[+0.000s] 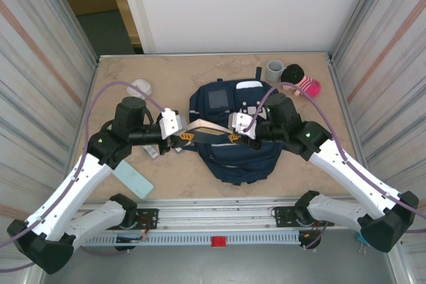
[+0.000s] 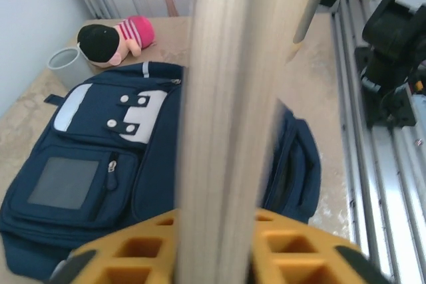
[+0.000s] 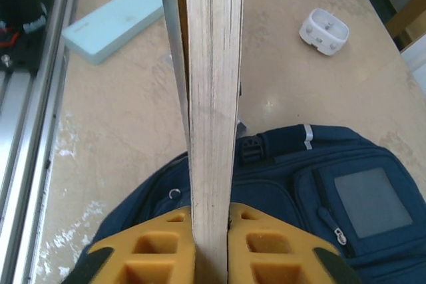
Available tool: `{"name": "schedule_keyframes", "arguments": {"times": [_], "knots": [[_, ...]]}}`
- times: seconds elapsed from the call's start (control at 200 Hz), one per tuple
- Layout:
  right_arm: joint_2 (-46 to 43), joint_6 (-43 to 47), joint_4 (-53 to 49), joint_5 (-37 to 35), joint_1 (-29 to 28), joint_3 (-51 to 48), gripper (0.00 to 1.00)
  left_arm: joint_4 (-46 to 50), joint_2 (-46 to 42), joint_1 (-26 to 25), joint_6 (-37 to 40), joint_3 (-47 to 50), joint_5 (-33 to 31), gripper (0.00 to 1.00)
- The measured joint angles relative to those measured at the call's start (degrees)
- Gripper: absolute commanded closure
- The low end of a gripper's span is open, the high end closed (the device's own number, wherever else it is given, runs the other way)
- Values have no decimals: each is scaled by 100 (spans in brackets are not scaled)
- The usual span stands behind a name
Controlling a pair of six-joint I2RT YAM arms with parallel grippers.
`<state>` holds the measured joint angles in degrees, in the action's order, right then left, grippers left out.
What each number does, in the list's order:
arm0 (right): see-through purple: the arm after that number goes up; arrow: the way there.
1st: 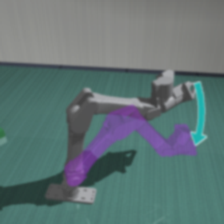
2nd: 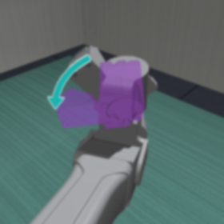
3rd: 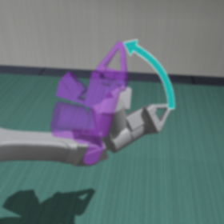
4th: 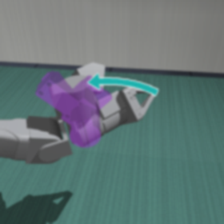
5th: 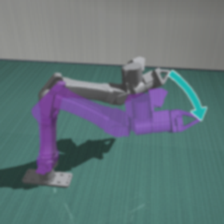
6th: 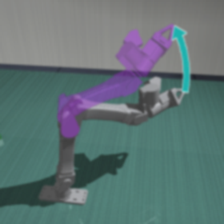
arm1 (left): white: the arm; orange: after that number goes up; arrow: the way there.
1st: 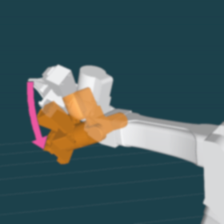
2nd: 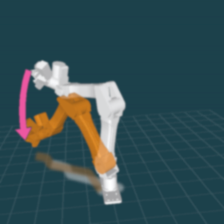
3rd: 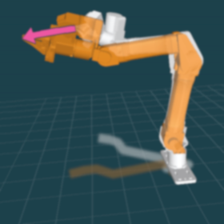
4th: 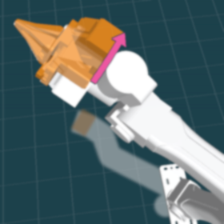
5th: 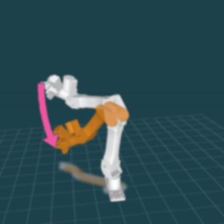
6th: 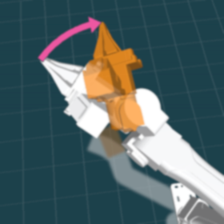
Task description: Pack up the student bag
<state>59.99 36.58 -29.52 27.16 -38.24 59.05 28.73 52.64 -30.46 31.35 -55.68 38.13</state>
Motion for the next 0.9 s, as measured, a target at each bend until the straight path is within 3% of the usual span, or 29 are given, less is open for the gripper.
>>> {"name": "schedule_keyframes", "arguments": {"times": [0.125,0.231,0.396,0.681,0.827,0.897], "knots": [[-138,-625,645,621,702,-138,29,-426,-81,483,-358,304,614,100],[-520,-1377,1211,1207,1412,-549,23,-1069,-111,1027,-1008,575,1193,100],[-933,-2955,2603,2188,1932,-1451,23,-2479,-122,1237,-2245,868,1792,100],[-570,-5434,5230,2955,1947,-2076,27,-4907,431,1182,-4205,986,2385,100],[-385,-6076,6118,3027,1703,-2072,42,-5250,599,990,-4507,986,2409,100],[-289,-6308,6419,3060,1591,-2052,59,-5318,658,927,-4583,986,2411,97]]}}
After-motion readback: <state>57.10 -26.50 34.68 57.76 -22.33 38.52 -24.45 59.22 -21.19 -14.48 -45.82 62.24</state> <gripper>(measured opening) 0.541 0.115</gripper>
